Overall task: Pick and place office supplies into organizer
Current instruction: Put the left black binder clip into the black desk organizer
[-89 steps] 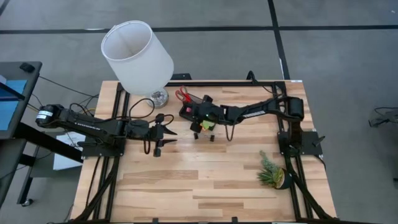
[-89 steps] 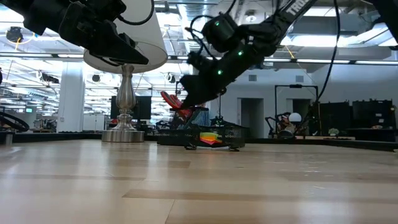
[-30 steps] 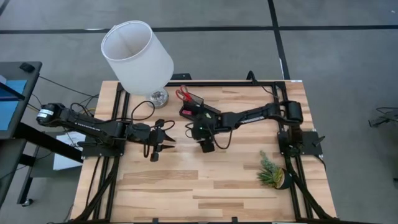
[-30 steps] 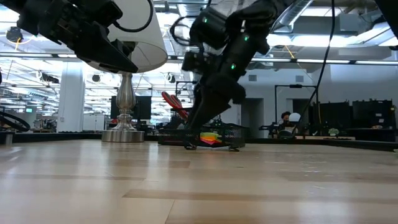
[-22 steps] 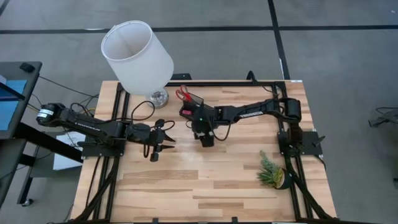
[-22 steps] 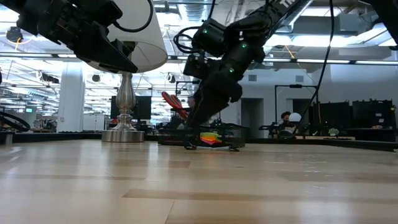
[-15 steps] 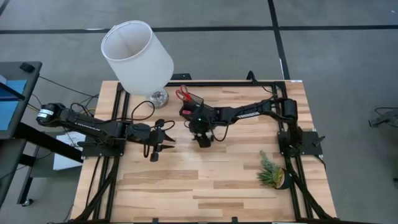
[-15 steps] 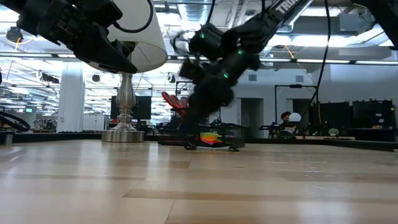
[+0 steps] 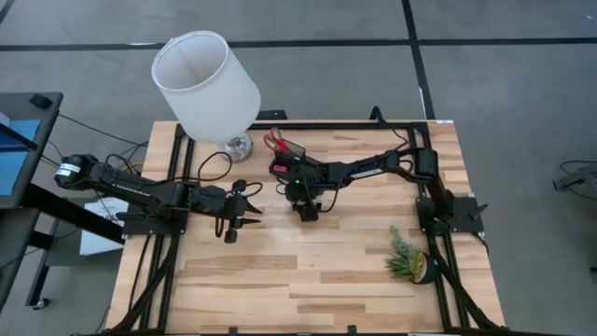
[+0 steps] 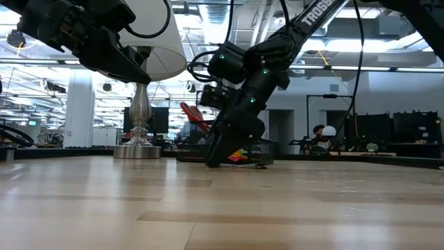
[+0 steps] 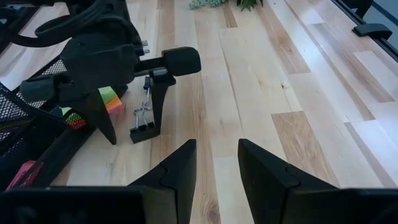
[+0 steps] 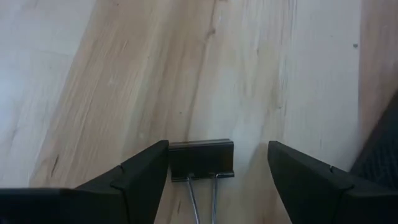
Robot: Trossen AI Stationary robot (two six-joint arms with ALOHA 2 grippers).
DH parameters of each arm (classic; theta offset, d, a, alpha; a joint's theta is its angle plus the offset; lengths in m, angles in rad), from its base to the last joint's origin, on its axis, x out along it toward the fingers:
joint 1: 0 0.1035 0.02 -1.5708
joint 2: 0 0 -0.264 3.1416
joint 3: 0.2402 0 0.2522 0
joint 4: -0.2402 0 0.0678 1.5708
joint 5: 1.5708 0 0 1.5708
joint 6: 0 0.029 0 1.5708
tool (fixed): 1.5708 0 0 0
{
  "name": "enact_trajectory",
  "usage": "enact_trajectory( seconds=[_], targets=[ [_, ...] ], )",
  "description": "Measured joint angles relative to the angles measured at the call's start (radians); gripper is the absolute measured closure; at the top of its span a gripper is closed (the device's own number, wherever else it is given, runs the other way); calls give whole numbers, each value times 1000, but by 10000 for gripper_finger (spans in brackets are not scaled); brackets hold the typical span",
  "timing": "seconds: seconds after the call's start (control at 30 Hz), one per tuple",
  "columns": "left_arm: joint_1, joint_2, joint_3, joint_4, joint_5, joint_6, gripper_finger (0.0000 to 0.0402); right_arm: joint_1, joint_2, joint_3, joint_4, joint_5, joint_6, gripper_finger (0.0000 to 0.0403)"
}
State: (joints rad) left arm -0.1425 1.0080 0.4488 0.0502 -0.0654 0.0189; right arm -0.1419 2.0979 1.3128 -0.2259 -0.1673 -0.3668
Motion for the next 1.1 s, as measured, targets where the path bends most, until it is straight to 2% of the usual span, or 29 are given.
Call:
enact_trajectory(
  seconds=[0.23,0.57,0.7,0.83,0.93,1.1],
  targets=[
    [0,0,0,0,0,-3,290,-6,0,-2,0,-45,-9,154],
    [0,0,0,0,0,-4,290,-9,2,-3,80,-71,-4,276],
    [0,0,0,0,0,-4,290,-19,0,9,131,-43,25,276],
    [0,0,0,0,0,-12,290,-34,-8,59,130,81,5,253],
    [0,0,0,0,1,-12,290,-55,-8,116,124,133,-8,239],
    [0,0,0,0,1,-12,290,-97,-11,200,129,146,29,266]
  ],
)
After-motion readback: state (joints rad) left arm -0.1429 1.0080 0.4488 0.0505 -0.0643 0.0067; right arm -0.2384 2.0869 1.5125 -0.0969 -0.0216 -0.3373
